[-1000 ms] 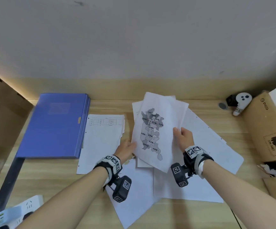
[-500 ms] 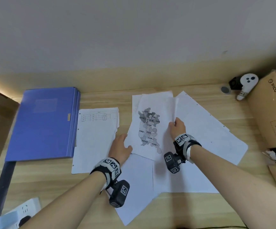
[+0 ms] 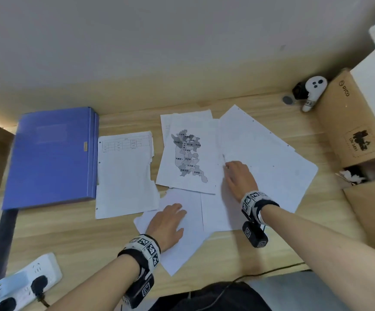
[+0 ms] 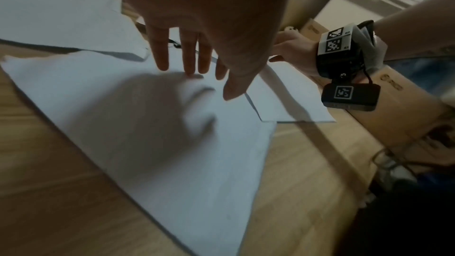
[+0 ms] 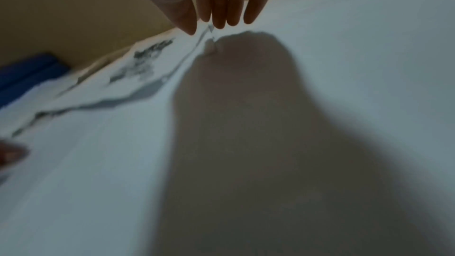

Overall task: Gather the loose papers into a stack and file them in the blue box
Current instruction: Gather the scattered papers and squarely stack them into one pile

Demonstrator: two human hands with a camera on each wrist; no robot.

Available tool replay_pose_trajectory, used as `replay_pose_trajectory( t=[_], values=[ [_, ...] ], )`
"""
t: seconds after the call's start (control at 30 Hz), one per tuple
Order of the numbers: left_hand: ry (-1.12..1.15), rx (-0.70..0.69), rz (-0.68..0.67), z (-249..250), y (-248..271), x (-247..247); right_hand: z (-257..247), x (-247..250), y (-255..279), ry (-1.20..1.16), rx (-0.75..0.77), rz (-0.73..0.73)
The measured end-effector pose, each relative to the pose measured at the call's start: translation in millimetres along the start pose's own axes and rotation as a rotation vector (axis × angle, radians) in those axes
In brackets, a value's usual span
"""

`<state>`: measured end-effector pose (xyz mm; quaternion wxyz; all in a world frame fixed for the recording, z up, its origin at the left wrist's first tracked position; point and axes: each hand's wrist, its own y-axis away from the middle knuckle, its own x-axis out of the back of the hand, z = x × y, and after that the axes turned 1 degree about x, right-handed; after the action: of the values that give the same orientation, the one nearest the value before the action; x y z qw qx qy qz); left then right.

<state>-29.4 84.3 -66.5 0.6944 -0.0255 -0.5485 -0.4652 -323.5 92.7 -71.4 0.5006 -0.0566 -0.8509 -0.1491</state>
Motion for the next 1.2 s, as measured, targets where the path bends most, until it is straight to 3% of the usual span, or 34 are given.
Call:
replay_pose_trajectory(
  t=[0.17, 0.3, 0.37, 0.5, 0.8, 0.9, 1.03, 1.2],
  values=[
    [-0.155, 0.079, -0.145, 17.7, 9.6, -20.5, 23.4, -11.2, 67.0, 0.111, 0.096, -0.073],
    [-0.142, 0.134, -0.206, 29.4, 23.7, -39.2, 29.3, -29.6, 110.4, 0.179, 0.049, -0.332],
    [-0.184, 0.144, -0.216, 34.1, 33.2, -47.5, 24.5, -34.5, 130.1, 0.275, 0.096, -0.406],
    [-0.179, 0.169, -0.236, 49.6, 50.3, -57.9, 4.8, -33.2, 160.4, 0.397, 0.144, -0.44],
    [-0.413, 0.104, -0.104, 49.7, 62.0, -55.5, -11.0, -34.7, 188.4, 0.441, 0.112, -0.39],
    [-0.335, 0.08, -0.02, 47.2, 55.2, -40.1, -6.7, -25.9, 179.5, 0.411, 0.122, -0.395],
    [-0.18, 0.112, -0.022, 42.0, 40.3, -5.3, -6.0, -4.5, 155.7, 0.29, 0.155, -0.333],
    [-0.042, 0.127, 0.033, 27.7, 34.2, 55.0, -24.9, 43.5, 127.8, 0.08, 0.06, -0.151]
  ],
)
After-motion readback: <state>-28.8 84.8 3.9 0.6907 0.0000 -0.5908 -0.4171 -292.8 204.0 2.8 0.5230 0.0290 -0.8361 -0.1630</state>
